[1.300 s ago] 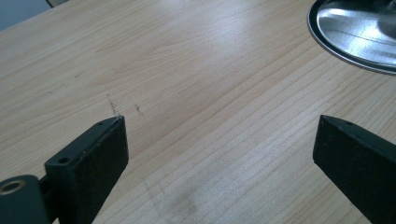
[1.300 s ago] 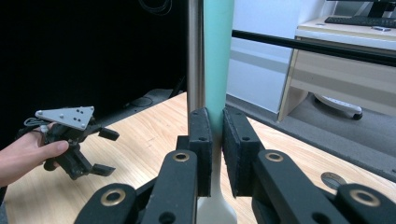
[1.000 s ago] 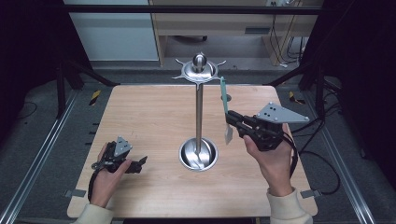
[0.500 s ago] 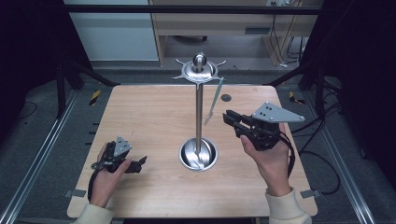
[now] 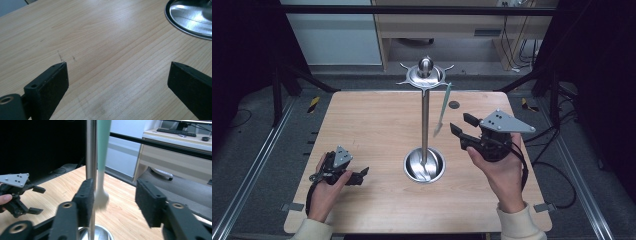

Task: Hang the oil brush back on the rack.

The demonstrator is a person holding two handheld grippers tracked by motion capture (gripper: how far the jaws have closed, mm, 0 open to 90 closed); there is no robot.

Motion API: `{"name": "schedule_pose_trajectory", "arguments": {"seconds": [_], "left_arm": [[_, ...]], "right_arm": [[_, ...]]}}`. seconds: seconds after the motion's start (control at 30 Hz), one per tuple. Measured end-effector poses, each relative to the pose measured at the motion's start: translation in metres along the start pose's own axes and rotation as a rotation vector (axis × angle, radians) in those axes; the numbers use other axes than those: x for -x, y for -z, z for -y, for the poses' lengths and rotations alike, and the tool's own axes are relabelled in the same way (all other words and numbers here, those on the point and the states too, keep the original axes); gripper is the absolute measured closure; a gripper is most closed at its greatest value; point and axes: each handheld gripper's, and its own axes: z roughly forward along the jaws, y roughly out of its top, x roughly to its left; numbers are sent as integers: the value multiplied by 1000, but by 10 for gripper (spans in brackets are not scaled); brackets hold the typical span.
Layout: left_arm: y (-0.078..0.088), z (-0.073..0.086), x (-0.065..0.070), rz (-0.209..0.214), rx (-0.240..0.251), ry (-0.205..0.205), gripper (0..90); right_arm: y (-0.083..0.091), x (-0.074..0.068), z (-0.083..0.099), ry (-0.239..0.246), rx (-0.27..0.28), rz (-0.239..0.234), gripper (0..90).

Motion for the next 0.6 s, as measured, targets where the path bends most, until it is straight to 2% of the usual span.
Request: {"name": "schedule_pose_trajectory", "arguments": {"seconds": [0.13,0.27,0.43,0.6], "left_arm": [[0,0,0,0,-4,-1,31],[0,0,0,1,-2,-1,31],[0,0,0,0,-2,-1,31],[0,0,-1,-3,0,1,30]], "right_arm": [[-2,-1,0,-2,-8,23,373],[-3,0,1,-11,-15,65,258],[-7,9,6,-17,-26,133,132],[-8,20,16,-20,-47,158,86]]}}
